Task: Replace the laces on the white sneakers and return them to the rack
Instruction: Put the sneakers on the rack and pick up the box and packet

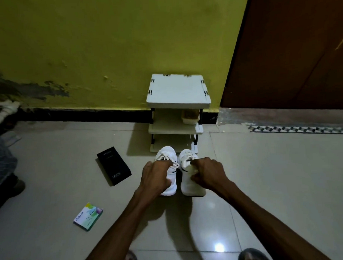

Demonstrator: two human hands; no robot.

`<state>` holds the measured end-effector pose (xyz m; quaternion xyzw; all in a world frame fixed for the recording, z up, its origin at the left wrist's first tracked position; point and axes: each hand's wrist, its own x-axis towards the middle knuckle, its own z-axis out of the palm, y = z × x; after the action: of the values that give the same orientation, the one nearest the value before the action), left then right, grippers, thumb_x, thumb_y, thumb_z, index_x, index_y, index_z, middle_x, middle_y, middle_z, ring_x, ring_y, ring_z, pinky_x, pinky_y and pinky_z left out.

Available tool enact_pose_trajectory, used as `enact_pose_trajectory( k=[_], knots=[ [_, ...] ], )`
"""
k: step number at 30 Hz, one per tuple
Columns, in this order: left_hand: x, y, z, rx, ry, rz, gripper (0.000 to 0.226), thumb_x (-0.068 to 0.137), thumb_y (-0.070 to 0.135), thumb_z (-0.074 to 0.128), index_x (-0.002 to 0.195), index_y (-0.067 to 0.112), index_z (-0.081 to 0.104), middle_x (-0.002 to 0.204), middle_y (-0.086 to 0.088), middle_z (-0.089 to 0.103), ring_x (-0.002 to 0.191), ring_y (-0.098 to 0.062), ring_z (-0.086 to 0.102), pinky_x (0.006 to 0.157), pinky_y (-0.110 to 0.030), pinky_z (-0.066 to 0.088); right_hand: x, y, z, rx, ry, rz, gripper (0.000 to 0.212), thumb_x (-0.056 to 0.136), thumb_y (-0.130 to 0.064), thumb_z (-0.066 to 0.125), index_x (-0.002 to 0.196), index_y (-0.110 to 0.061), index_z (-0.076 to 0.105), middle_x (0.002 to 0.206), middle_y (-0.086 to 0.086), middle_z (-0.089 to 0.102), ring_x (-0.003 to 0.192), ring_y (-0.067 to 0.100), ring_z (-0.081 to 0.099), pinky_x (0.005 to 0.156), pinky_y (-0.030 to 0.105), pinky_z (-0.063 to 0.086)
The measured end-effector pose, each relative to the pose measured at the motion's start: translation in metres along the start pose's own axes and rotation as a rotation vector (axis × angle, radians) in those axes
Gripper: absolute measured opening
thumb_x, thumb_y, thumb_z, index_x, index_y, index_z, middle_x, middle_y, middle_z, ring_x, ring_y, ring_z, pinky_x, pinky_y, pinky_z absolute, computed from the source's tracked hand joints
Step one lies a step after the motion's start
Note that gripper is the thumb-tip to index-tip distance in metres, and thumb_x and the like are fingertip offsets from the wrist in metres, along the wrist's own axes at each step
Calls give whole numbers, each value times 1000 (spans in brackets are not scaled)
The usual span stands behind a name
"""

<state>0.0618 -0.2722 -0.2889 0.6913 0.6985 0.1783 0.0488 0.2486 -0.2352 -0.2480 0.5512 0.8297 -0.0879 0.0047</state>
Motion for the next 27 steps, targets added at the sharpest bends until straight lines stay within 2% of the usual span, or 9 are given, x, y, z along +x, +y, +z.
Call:
enact_pose_trajectory(
  k=[5, 9, 13, 20, 23, 27],
  knots=[
    [3, 34, -87, -22, 148, 58, 46, 67, 27, 69, 112, 29, 66, 103, 2, 71, 94, -25, 65, 74, -26, 42, -26, -9, -92, -54, 95, -40, 50, 85, -36, 67, 133, -30, 56, 122, 6, 64, 104, 26, 63, 84, 31, 47],
    [6, 60, -158, 33, 260, 95, 43, 68, 31, 71, 110, 31, 62, 102, 3, 69, 97, -24, 64, 73, -27, 42, -44, -13, -155, 15, 226, -55, 51, 79, -33, 72, 129, -29, 60, 119, 6, 67, 105, 28, 63, 83, 32, 49],
    [31, 72, -199, 41, 327, 112, 42, 70, 31, 74, 110, 27, 61, 101, 0, 68, 99, -27, 63, 66, -28, 40, -38, -18, -195, 55, 308, -57, 53, 82, -29, 73, 133, -27, 58, 124, 7, 65, 110, 29, 60, 86, 34, 48],
    [131, 48, -180, -88, 269, 66, 35, 70, 22, 77, 98, 18, 58, 88, 1, 60, 87, -28, 62, 62, -29, 40, 49, -17, -202, 82, 391, -50, 52, 82, -21, 70, 132, -23, 58, 121, 8, 65, 106, 28, 61, 84, 34, 49],
    [174, 36, -165, -84, 270, 78, 34, 70, 21, 78, 98, 19, 59, 95, -3, 65, 90, -29, 63, 63, -27, 36, 97, -11, -196, 62, 416, -50, 51, 81, -18, 68, 131, -23, 59, 119, 10, 66, 102, 29, 62, 78, 33, 47],
    [224, 21, -145, -33, 296, 107, 36, 70, 24, 77, 101, 19, 61, 100, -6, 69, 95, -31, 64, 67, -30, 42, 159, 2, -189, 70, 422, -58, 53, 78, -18, 66, 130, -25, 60, 116, 13, 66, 101, 34, 62, 76, 34, 46]
  ],
)
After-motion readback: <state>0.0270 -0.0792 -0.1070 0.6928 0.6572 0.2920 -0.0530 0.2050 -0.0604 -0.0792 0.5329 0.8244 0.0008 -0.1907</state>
